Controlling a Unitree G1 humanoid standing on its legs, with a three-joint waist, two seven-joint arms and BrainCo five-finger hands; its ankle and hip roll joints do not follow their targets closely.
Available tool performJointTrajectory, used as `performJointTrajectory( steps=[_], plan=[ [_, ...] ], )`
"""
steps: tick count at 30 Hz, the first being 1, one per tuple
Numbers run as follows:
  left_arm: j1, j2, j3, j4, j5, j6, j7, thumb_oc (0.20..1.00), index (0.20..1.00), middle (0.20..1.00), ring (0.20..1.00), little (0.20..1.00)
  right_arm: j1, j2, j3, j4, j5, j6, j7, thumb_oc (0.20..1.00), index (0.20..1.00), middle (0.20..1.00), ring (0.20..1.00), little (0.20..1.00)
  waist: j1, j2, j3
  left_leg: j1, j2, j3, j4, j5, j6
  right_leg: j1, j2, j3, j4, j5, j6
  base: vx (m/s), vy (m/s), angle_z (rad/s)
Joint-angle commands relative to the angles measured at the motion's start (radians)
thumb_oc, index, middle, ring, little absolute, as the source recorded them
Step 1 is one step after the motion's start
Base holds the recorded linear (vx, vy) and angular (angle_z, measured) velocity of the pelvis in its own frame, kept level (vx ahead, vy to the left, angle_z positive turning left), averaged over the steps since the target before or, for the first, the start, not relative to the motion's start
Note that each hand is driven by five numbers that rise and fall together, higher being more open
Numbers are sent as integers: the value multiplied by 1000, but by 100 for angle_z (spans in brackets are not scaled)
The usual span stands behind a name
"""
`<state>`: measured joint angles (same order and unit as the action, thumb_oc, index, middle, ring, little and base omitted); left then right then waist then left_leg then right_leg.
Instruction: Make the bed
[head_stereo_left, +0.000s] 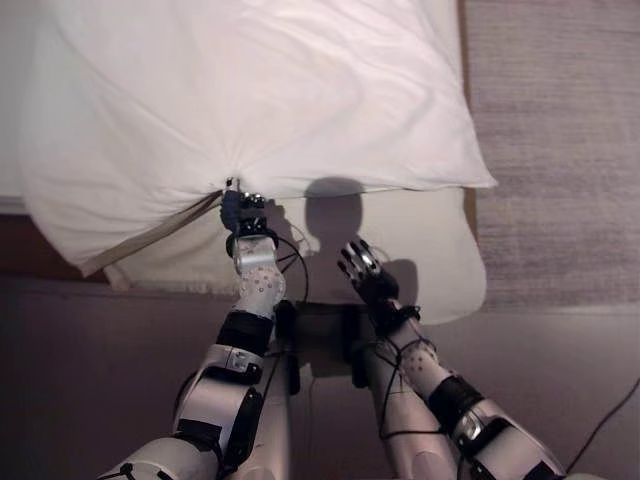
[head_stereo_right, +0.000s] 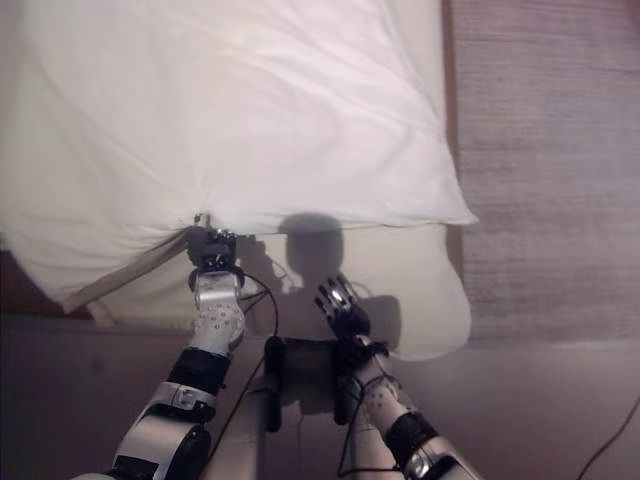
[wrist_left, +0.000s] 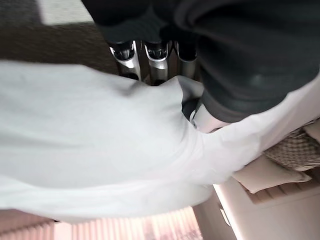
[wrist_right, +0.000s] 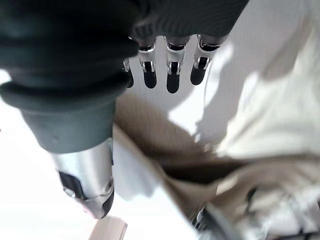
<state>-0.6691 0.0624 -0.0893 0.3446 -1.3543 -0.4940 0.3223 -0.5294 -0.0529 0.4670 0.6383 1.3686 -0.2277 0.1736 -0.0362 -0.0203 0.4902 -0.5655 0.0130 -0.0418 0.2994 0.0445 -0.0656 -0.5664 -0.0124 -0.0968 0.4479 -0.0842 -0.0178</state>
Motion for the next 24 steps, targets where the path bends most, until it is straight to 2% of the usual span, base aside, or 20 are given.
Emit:
performJointTrajectory(
  steps=[1, 5, 9, 15, 16, 20, 21, 24],
  plan=[
    [15, 16, -41, -161, 98, -39, -63, 200, 200, 200, 200, 200, 18, 38, 2, -53, 71, 38, 42, 1000, 1000, 1000, 1000, 1000, 29, 55, -45, -24, -27, -3, 4, -17, 15, 10, -41, 34, -77, 38, 111, 11, 20, 19],
    [62, 33, -61, -243, 117, -36, -55, 200, 200, 200, 200, 200, -35, 37, -2, -72, 118, 63, 35, 1000, 1000, 1000, 1000, 1000, 56, 68, -43, -25, -38, -13, 12, -19, 20, 14, -51, 20, -66, 31, 112, 20, 22, 15],
    [91, 40, -71, -281, 129, -34, -56, 200, 200, 200, 200, 200, -84, 42, -35, -94, 164, 45, 28, 1000, 1000, 1000, 1000, 1000, 74, 80, -43, -28, -46, -23, 21, -23, 24, 19, -60, 11, -61, 26, 112, 20, 33, 8],
    [105, 38, -70, -308, 138, -45, -50, 200, 200, 200, 200, 200, -144, 50, -130, -161, 239, -26, 34, 1000, 1000, 1000, 1000, 1000, 83, 91, -50, -27, -51, -21, 25, -31, 28, 18, -64, 13, -55, 19, 112, 18, 38, 4],
    [111, 36, -77, -315, 140, -40, -51, 200, 200, 200, 200, 200, -145, 52, -155, -175, 261, -58, 20, 1000, 1000, 1000, 1000, 1000, 81, 91, -52, -26, -51, -19, 25, -33, 29, 18, -65, 14, -57, 19, 114, 11, 32, 2],
    [116, 38, -82, -322, 146, -36, -47, 200, 200, 200, 200, 200, -146, 51, -168, -186, 272, -76, 10, 1000, 1000, 1000, 1000, 1000, 80, 92, -53, -29, -50, -17, 27, -33, 28, 15, -66, 14, -56, 19, 114, 1, 8, 0],
    [126, 42, -90, -337, 151, -30, -40, 200, 200, 200, 200, 200, -142, 49, -207, -203, 283, -130, -36, 1000, 1000, 1000, 1000, 1000, 72, 93, -54, -25, -50, -16, 29, -41, 31, 15, -65, 17, -52, 12, 114, 0, 0, 0],
    [142, 51, -95, -347, 156, -18, -37, 200, 200, 200, 200, 200, -138, 42, -237, -216, 277, -168, -87, 1000, 1000, 1000, 1000, 1000, 70, 95, -61, -31, -49, -12, 31, -39, 36, 3, -63, 24, -50, 18, 114, 3, 15, 0]
  ],
)
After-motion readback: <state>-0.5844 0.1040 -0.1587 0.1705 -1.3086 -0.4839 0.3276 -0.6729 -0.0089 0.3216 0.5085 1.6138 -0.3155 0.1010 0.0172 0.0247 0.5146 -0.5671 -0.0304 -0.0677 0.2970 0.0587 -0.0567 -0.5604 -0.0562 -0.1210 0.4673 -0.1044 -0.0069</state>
